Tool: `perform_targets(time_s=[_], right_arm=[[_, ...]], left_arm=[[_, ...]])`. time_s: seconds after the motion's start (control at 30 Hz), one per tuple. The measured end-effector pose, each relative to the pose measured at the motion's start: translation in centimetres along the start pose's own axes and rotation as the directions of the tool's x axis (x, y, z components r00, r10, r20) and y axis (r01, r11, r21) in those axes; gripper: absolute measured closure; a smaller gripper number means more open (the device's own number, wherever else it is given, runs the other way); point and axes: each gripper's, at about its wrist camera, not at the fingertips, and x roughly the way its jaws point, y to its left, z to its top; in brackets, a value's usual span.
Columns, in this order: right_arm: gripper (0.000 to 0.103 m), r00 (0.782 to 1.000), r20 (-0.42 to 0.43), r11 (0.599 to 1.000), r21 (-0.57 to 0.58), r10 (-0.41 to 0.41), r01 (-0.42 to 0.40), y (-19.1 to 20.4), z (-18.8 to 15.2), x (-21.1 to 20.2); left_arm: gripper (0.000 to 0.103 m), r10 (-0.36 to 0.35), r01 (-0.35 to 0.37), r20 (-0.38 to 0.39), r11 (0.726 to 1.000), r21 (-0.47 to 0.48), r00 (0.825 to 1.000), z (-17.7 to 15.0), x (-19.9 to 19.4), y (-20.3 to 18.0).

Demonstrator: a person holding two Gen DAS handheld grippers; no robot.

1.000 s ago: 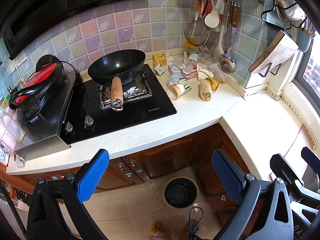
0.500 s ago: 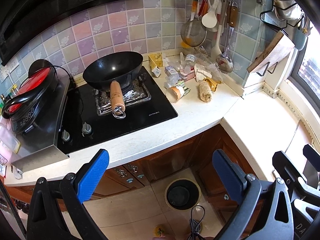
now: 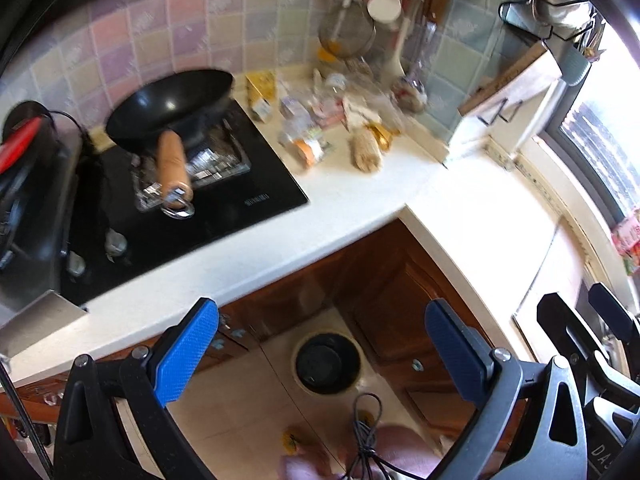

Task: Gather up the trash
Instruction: 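Reach the right gripper to the beige mesh bundle and grasp it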

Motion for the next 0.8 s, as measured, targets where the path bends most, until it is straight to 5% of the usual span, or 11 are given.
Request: perform_targets(time_s=[0.27,0.4,0.63,0.8], right_arm=[[0.010,1.000,-0.020,0.997,-0.069,0.017,-0.019,-0.6,2.4,4.0],[0.015,0.996,-0.039,0.991,-0.110,0.077,-0.081,-1.2,4.7,7.7],[0.024,0.959,-0.180,0.961,-0.127,0.221,-0.245,-2.6,10.6,17.2],[0.028,0.929,-0.250,0.938,-0.142,0.273,-0.315,-2.0,14.1,24.3]], left_arm=[[0.001,-0.066,0.064,-0.023,0.995,-0.081,0.998,3.8,3.5,-0.1],[0.001,-0.015,0.014,-0.007,0.992,-0.124,1.000,7.1,5.4,0.3],[0.001,0.017,-0.036,-0.116,0.987,-0.159,0.993,13.1,11.9,1.0],[0.001,0.074,-0.091,-0.162,0.991,-0.094,0.984,16.8,16.5,0.5]])
